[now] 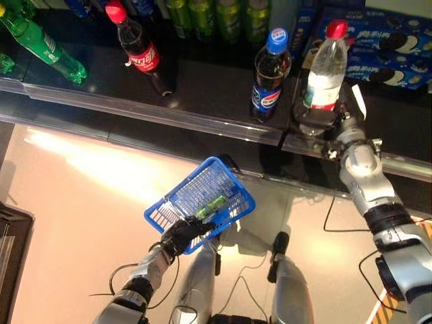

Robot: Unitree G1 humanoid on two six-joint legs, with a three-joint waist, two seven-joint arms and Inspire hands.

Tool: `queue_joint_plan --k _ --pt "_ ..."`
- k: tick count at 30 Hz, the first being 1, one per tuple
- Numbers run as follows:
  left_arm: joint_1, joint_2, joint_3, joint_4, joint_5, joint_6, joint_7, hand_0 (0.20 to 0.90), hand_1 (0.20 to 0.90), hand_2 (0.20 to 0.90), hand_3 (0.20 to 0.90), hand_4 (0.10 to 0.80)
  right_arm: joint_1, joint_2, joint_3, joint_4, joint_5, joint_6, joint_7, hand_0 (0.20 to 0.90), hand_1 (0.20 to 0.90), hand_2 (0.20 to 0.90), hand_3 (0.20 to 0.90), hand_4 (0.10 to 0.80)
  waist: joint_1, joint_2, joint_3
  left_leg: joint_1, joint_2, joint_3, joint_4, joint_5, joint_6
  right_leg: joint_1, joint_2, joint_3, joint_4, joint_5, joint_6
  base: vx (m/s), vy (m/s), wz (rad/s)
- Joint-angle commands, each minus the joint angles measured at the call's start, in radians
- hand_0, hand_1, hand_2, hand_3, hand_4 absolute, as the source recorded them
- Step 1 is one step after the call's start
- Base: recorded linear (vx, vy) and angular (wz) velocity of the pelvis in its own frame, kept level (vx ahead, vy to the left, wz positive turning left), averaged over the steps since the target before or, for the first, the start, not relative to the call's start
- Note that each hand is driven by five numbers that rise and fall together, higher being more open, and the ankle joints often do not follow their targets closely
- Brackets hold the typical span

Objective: Pick up the drink and place into the basket.

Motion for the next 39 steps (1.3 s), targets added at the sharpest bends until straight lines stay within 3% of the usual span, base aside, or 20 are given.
queue_joint_plan --k 1,10,17,30,39 --pt "0.18 0.11 -0.004 -0.013 0.052 -0.033 -0.029 0.3 0.3 0.3 0.2 0.1 -0.021 -0.035 -0.095 -0.23 -0.029 -0.124 -0.015 0.3 0.3 0.3 0.2 0.1 0.0 -0.053 -0.177 0.071 0.006 0.021 -0.002 -0.099 -0.031 0.008 -0.011 0.019 -0.039 0.022 0.01 0.107 0.008 0.11" --pt "0.223 0.083 0.08 -0.049 0.007 -0.046 -0.014 0.3 0.3 0.3 0.2 0.1 0.185 -0.001 -0.145 -0.421 -0.082 -0.131 0.015 0.3 0.3 0.3 0.2 0.1 -0.005 -0.08 -0.3 0.172 0.024 0.028 -0.093 -0.084 -0.036 0.115 0.005 0.0 -0.119 0.034 0.02 0.074 -0.004 0.1" --pt "0.249 0.056 0.129 -0.165 -0.07 -0.065 -0.021 0.3 0.3 0.3 0.2 0.1 0.302 0.026 -0.171 -0.513 -0.072 -0.157 0.056 0.3 0.3 0.3 0.2 0.1 0.02 -0.103 -0.383 0.215 0.038 0.021 -0.099 -0.094 -0.043 0.204 0.022 -0.036 -0.167 0.029 0.016 0.057 -0.033 0.09" --pt "0.284 0.071 0.128 -0.435 -0.195 -0.082 -0.09 0.3 0.3 0.3 0.2 0.1 0.304 0.034 -0.117 -0.594 -0.041 -0.16 0.06 0.3 0.3 0.3 0.2 0.1 0.089 -0.129 -0.405 0.243 0.04 -0.01 -0.099 -0.097 -0.042 0.281 0.035 -0.087 -0.174 0.003 0.009 0.012 -0.039 0.07" --pt "0.283 0.098 0.11 -0.634 -0.274 -0.05 -0.096 0.3 0.3 0.3 0.2 0.1 0.293 0.037 -0.087 -0.635 -0.03 -0.157 0.036 0.3 0.3 0.3 0.2 0.1 0.118 -0.136 -0.413 0.249 0.034 -0.038 -0.099 -0.095 -0.035 0.315 0.034 -0.112 -0.167 -0.012 0.012 0.019 -0.028 0.1"
